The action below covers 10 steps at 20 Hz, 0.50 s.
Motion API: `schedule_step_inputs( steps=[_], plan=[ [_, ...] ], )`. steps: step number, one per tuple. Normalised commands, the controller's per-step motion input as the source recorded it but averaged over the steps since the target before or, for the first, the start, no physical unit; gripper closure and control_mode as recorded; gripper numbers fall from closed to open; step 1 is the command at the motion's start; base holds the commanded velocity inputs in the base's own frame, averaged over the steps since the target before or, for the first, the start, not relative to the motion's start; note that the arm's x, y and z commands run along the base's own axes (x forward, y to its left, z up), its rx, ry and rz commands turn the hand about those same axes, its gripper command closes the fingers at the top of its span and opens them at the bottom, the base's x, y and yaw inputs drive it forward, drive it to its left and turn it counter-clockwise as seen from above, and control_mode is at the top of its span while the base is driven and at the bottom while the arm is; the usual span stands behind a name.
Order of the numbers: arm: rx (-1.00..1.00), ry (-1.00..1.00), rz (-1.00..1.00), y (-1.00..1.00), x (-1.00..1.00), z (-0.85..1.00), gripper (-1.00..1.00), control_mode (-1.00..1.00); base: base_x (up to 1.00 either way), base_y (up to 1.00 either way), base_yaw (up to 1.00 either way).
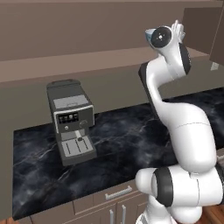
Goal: Move the bowls from the cabinet to the plates on the dining table.
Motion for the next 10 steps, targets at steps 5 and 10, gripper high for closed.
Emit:
schedule_step_inputs(
  steps=[5, 10],
  plan=[
    [0.00, -0.03, 0.03, -0.06, 0.25, 0.01, -1.00, -1.00, 0.00, 0.00, 0.00],
    [0.00, -0.03, 0.04, -0.07, 0.21, 0.00, -1.00, -1.00, 0.00, 0.00, 0.00]
  ],
)
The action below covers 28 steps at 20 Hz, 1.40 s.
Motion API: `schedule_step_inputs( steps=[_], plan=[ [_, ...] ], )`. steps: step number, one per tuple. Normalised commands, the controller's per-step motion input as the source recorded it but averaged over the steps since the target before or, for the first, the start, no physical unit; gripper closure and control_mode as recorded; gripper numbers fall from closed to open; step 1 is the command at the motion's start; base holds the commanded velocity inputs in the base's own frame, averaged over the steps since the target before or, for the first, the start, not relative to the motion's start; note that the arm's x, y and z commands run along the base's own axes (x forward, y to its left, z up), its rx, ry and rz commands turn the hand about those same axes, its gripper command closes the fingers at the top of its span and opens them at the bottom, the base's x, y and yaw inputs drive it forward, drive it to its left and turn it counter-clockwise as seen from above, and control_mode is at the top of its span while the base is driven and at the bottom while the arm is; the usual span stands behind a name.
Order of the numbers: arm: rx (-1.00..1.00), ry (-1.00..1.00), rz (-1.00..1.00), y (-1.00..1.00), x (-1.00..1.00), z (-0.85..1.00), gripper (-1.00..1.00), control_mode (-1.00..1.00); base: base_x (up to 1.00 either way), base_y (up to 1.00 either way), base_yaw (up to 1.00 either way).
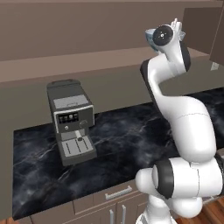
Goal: Move the bowls from the cabinet to the plates on the dining table.
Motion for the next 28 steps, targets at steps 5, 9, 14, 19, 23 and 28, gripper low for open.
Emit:
schedule_step_inputs(
  steps=[5, 9, 14, 19, 23, 28],
  plan=[
    [0.00, 0.00, 0.03, -0.09, 0.27, 0.00, -1.00, -1.00, 0.00, 0.00, 0.00],
    [0.00, 0.00, 0.03, -0.06, 0.30, 0.00, -1.00, -1.00, 0.00, 0.00, 0.00],
    [0.00, 0.00, 0.03, -0.02, 0.27, 0.00, -1.00, -1.00, 0.00, 0.00, 0.00],
    [0.00, -0.01, 0.01, 0.00, 0.28, 0.00, -1.00, -1.00, 0.00, 0.00, 0.00],
    [-0.02, 0.00, 0.00, -0.01, 0.30, 0.00, -1.00, -1.00, 0.00, 0.00, 0.00],
    [-0.02, 0.00, 0.00, -0.02, 0.32, 0.00, -1.00, -1.00, 0.00, 0.00, 0.00]
  ],
)
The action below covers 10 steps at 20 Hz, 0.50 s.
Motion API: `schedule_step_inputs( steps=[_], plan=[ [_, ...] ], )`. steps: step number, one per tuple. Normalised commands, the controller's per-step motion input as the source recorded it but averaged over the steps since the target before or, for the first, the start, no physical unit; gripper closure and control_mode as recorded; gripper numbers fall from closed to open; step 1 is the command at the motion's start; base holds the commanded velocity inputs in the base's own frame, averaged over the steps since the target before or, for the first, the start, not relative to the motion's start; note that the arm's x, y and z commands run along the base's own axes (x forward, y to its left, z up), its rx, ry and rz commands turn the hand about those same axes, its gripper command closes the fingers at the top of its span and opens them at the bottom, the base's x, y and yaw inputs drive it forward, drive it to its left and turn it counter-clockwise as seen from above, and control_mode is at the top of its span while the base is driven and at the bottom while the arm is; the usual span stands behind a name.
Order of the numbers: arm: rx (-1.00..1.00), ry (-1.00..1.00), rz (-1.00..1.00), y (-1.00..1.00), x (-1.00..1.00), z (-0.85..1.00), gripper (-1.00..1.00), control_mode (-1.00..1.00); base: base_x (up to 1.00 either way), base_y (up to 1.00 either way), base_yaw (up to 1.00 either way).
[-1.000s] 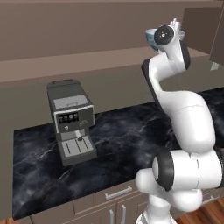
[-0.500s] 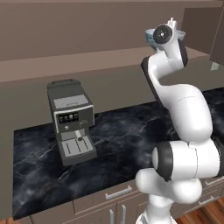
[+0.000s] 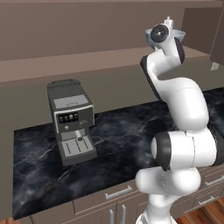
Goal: Move the bowls from the cabinet to the plates on the dining table.
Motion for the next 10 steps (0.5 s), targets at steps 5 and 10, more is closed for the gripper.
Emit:
schedule_step_inputs(
  steps=[5, 10],
  plan=[
    [-0.01, 0.01, 0.00, -0.01, 0.35, 0.01, -1.00, -1.00, 0.00, 0.00, 0.00],
    [0.00, 0.01, -0.02, 0.00, 0.33, 0.00, -1.00, -1.00, 0.00, 0.00, 0.00]
  ],
)
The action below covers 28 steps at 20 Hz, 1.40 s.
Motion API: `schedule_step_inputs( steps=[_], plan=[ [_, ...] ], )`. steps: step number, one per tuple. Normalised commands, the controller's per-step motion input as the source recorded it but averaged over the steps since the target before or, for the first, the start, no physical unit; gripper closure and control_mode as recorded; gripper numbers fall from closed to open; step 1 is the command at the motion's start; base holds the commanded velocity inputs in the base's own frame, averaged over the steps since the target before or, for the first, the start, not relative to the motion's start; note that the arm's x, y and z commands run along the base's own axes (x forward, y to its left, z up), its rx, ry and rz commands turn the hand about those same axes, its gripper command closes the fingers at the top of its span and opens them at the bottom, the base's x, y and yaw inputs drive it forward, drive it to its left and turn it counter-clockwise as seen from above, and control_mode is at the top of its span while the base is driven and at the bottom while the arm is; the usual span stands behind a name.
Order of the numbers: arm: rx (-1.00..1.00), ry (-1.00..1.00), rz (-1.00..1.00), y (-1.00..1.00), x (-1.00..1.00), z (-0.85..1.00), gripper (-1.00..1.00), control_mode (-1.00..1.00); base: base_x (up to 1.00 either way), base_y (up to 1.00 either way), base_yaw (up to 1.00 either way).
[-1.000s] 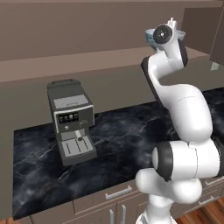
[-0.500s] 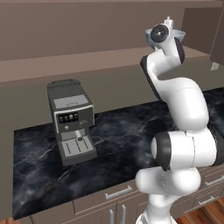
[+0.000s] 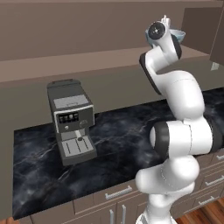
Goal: Move the bowls from the cabinet to the plates on the dining table.
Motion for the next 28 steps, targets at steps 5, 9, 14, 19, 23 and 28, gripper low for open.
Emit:
schedule_step_inputs(
  steps=[5, 9, 14, 19, 23, 28],
  plan=[
    [0.00, 0.00, -0.03, -0.01, 0.28, 0.00, -1.00, -1.00, 0.00, 0.00, 0.00],
    [0.00, 0.00, -0.04, 0.00, 0.25, -0.02, -1.00, -1.00, 0.00, 0.00, 0.00],
    [0.00, 0.01, -0.03, 0.00, 0.25, -0.06, -1.00, -1.00, 0.00, 0.00, 0.00],
    [0.00, 0.02, -0.01, 0.00, 0.25, -0.07, -1.00, -1.00, 0.00, 0.00, 0.00],
    [0.00, 0.01, 0.00, 0.00, 0.24, -0.06, -1.00, -1.00, 0.00, 0.00, 0.00],
    [0.00, 0.00, 0.00, -0.03, 0.24, -0.06, -1.00, -1.00, 0.00, 0.00, 0.00]
  ],
)
